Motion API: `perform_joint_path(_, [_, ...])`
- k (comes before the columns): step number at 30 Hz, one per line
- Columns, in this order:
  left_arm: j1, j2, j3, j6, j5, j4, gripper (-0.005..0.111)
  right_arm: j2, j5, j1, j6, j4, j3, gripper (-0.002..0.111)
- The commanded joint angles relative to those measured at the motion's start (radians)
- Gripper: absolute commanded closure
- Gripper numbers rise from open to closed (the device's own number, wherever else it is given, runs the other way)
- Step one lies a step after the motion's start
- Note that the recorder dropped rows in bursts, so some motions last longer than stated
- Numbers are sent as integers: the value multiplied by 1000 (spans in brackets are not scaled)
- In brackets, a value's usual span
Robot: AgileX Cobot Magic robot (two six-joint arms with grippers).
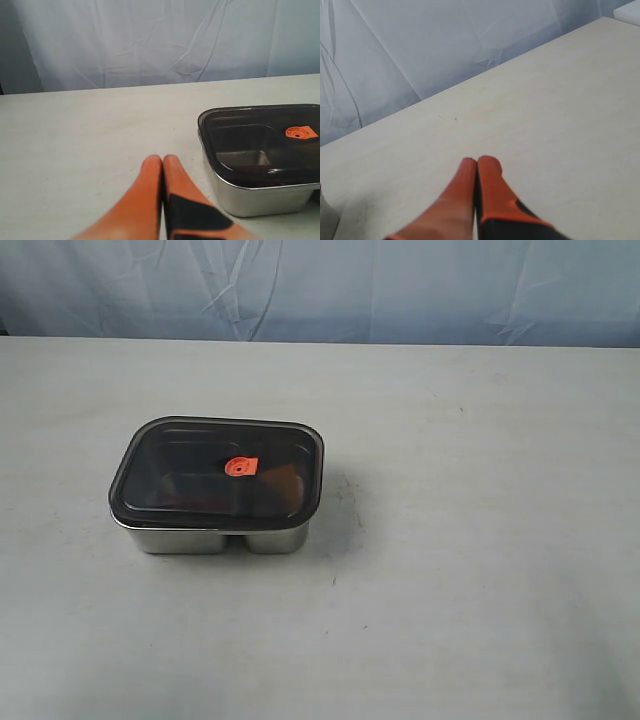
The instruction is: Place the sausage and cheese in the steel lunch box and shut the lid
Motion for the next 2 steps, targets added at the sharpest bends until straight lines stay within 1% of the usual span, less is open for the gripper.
perform_joint_path(1, [5, -4, 3, -56, 11, 62, 106, -7, -4, -6, -9, -6, 1, 109])
perform_joint_path(2, [5, -4, 3, -54, 11, 62, 106, -7, -4, -6, -9, -6, 1, 109])
